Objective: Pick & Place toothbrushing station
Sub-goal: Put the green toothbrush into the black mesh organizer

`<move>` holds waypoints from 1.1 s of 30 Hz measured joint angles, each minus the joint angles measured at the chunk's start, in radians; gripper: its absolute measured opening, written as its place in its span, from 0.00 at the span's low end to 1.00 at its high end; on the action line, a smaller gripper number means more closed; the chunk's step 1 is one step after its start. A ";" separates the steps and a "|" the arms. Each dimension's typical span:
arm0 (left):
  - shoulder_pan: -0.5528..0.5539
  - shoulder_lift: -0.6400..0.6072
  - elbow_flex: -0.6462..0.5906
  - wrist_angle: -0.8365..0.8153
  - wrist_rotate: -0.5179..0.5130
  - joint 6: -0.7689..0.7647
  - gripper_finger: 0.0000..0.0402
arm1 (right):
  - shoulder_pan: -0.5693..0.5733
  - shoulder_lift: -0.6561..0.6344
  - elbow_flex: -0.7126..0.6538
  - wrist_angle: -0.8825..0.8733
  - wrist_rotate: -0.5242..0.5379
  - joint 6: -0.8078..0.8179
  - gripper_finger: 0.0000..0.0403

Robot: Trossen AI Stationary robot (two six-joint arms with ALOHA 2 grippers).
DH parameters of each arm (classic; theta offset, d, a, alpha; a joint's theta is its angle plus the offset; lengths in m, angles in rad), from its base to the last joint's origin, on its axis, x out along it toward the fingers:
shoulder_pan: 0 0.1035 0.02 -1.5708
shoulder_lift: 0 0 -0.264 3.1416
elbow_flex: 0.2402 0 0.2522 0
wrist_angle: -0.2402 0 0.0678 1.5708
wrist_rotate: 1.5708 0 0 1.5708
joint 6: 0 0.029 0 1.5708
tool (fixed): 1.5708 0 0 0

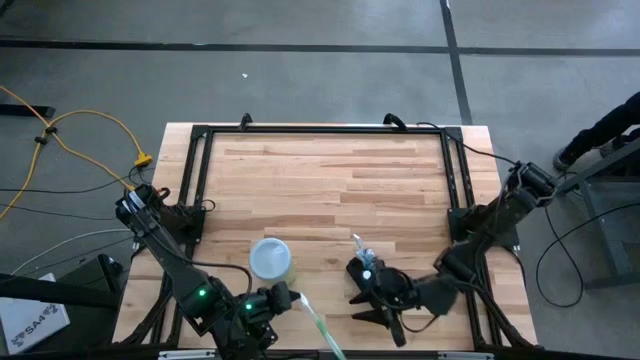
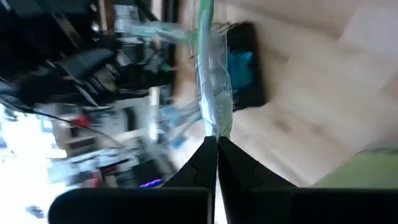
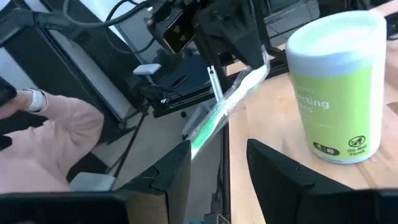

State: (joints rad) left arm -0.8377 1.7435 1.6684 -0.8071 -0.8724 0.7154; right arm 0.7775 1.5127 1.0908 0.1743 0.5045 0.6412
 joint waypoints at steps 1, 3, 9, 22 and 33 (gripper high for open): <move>0.004 0.000 0.000 0.005 -0.016 0.036 0.00 | -0.012 0.000 0.000 0.001 -0.019 0.006 0.37; 0.012 0.000 0.000 0.014 -0.028 0.108 0.00 | -0.033 0.000 0.000 0.000 -0.060 0.013 0.37; 0.042 0.000 0.000 0.095 -0.163 0.390 0.00 | -0.100 0.000 0.000 -0.001 -0.212 0.039 0.37; 0.088 0.000 0.000 0.333 -0.282 0.770 0.00 | -0.197 0.000 0.000 -0.019 -0.403 0.012 0.37; 0.059 0.001 0.000 0.346 -0.227 0.736 0.00 | -0.228 -0.003 0.000 -0.072 -0.400 -0.039 0.37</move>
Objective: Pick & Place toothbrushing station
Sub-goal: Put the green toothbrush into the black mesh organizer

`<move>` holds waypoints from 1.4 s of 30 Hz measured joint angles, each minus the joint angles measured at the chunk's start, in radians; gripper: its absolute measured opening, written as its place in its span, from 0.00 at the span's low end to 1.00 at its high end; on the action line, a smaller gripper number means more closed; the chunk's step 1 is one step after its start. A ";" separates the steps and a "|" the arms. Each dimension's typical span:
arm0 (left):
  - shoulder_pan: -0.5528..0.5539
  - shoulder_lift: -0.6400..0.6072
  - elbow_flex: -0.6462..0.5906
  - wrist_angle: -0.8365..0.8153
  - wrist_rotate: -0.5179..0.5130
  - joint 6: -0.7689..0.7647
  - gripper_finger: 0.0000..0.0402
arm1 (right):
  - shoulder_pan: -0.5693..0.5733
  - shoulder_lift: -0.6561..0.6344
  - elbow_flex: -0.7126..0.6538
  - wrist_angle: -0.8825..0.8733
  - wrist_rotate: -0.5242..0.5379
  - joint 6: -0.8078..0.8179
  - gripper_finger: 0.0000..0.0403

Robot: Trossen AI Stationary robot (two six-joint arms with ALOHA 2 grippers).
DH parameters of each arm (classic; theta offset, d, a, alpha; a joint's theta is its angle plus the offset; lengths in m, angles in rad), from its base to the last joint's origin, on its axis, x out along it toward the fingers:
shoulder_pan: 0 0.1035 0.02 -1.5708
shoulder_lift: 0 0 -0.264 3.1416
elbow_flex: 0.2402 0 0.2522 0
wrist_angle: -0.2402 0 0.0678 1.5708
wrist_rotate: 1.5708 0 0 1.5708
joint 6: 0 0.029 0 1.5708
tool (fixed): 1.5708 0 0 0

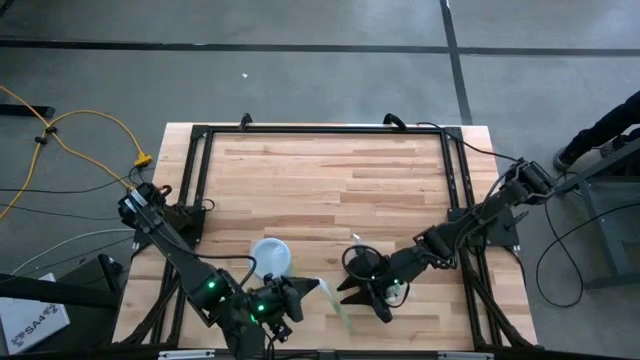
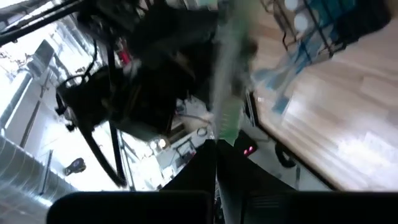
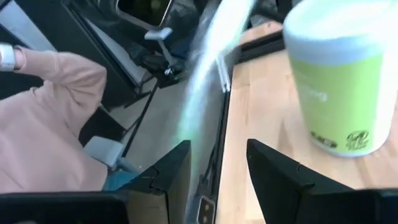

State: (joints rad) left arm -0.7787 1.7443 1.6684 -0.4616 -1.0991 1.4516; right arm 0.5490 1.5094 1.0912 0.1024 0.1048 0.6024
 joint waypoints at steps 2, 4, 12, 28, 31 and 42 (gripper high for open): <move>-0.004 0.000 0.000 0.001 0.022 -0.019 0.00 | -0.007 -0.007 0.000 0.007 0.004 -0.017 0.37; -0.005 0.000 0.000 0.000 0.028 -0.025 0.00 | -0.014 -0.014 0.000 0.007 0.008 -0.033 0.37; 0.011 0.000 0.000 -0.001 0.033 -0.012 0.00 | -0.048 -0.017 0.000 0.011 -0.033 -0.050 0.37; 0.071 0.000 0.000 -0.009 0.190 0.064 0.00 | -0.067 -0.025 0.000 0.050 -0.108 -0.063 0.37; 0.086 0.000 0.000 -0.006 0.194 0.095 0.00 | -0.067 -0.025 0.000 0.046 -0.108 -0.061 0.37; 0.100 0.000 -0.001 0.077 0.267 0.212 0.00 | -0.060 -0.024 0.000 0.028 -0.108 -0.057 0.37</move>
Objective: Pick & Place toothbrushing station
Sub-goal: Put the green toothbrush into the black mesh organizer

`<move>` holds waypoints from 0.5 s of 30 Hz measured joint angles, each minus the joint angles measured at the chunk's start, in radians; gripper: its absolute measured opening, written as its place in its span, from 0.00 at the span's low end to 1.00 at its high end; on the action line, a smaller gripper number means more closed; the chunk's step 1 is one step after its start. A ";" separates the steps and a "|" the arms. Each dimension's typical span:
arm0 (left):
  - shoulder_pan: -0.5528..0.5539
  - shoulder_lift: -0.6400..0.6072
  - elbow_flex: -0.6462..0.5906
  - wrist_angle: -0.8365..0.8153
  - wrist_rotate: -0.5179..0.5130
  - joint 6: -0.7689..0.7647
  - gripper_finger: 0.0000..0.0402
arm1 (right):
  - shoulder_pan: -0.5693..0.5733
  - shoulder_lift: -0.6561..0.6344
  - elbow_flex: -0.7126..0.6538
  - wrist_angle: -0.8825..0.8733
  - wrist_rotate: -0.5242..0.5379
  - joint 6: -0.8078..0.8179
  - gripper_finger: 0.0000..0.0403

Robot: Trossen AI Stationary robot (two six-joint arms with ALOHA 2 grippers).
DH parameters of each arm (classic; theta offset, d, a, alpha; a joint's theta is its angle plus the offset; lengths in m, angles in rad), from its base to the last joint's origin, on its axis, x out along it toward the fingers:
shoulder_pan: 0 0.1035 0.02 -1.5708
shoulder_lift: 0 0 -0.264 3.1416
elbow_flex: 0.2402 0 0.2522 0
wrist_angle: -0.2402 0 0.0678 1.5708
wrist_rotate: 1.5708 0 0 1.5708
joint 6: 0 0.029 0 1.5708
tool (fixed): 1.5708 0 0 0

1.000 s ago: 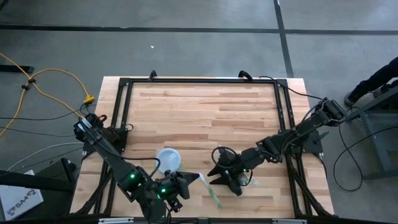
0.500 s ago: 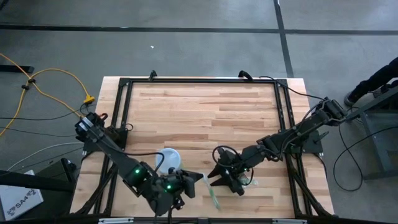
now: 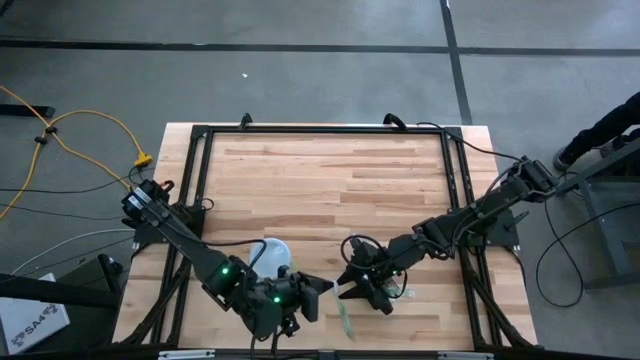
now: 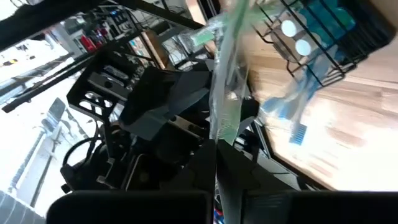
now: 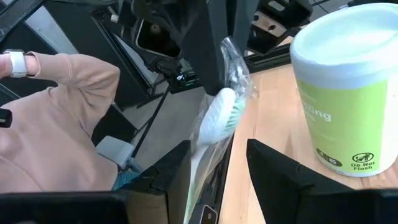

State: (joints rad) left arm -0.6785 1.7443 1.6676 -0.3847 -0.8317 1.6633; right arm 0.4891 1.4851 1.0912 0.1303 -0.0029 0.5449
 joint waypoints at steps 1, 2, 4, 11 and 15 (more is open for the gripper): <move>0.001 0.000 0.000 0.007 0.006 0.005 0.00 | 0.003 0.000 0.000 0.000 0.001 0.000 0.37; 0.001 0.000 0.000 0.009 0.013 0.006 0.00 | 0.006 0.000 0.000 0.000 0.000 0.000 0.37; 0.003 0.000 0.000 0.015 0.029 0.008 0.00 | 0.011 0.000 0.000 0.000 0.000 0.000 0.37; 0.026 0.000 0.000 0.025 0.056 0.011 0.00 | 0.023 0.000 0.000 0.001 0.000 0.008 0.37; 0.039 0.000 0.000 0.031 0.061 0.035 0.00 | 0.023 0.000 0.000 0.001 0.000 0.008 0.37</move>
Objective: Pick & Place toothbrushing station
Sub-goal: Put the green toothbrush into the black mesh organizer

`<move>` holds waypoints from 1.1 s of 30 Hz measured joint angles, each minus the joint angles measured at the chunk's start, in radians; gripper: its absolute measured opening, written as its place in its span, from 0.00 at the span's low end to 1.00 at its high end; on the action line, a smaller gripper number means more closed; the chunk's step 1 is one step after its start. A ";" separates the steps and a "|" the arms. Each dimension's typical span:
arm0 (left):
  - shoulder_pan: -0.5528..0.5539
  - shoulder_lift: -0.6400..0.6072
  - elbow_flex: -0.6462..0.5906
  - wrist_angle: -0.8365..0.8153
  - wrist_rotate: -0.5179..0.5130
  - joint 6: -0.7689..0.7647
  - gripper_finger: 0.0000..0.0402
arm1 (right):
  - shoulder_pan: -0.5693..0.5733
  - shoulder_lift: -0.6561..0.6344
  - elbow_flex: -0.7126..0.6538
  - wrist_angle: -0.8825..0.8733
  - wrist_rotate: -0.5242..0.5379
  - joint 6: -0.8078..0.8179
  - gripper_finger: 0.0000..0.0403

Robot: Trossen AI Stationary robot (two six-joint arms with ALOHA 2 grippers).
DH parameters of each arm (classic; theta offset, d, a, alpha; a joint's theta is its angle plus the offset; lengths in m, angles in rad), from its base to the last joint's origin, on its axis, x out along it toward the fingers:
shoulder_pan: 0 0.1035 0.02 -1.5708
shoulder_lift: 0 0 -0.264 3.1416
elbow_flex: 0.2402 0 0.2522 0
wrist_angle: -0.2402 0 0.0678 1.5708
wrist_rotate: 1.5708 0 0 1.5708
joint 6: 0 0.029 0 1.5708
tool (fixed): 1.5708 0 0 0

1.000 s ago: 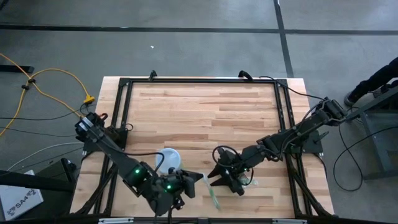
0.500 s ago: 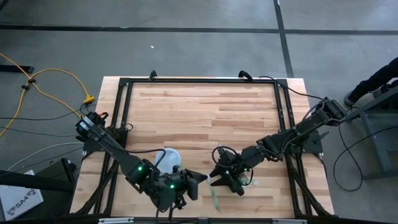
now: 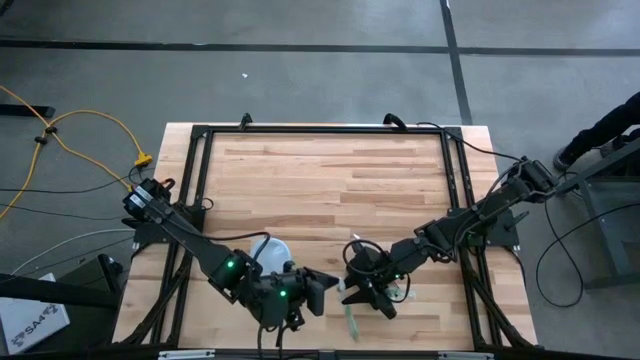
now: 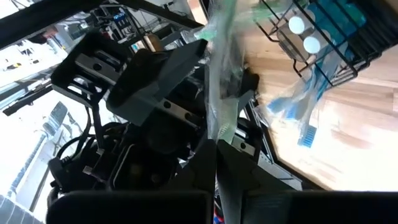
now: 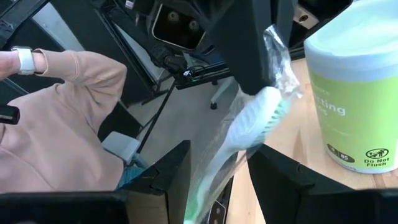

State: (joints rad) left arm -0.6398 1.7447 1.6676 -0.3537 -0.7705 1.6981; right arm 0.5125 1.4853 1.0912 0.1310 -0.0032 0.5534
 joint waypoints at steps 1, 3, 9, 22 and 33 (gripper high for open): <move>0.003 0.000 0.000 0.003 0.009 0.000 0.00 | 0.000 0.000 0.000 0.000 0.000 0.000 0.37; 0.005 0.000 0.000 0.003 0.015 0.000 0.00 | 0.000 0.000 0.000 -0.001 -0.001 0.002 0.37; 0.005 0.000 0.000 0.003 0.018 -0.001 0.00 | 0.000 0.000 0.000 -0.001 -0.015 0.003 0.36; -0.002 0.000 0.000 0.011 0.025 -0.016 0.00 | -0.002 0.001 0.000 -0.017 -0.046 0.004 0.04; -0.019 0.000 0.000 0.037 0.035 -0.053 0.00 | 0.000 0.002 0.000 -0.012 -0.063 0.003 0.02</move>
State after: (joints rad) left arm -0.6588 1.7447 1.6678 -0.3169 -0.7353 1.6455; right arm 0.5125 1.4868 1.0915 0.1187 -0.0658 0.5568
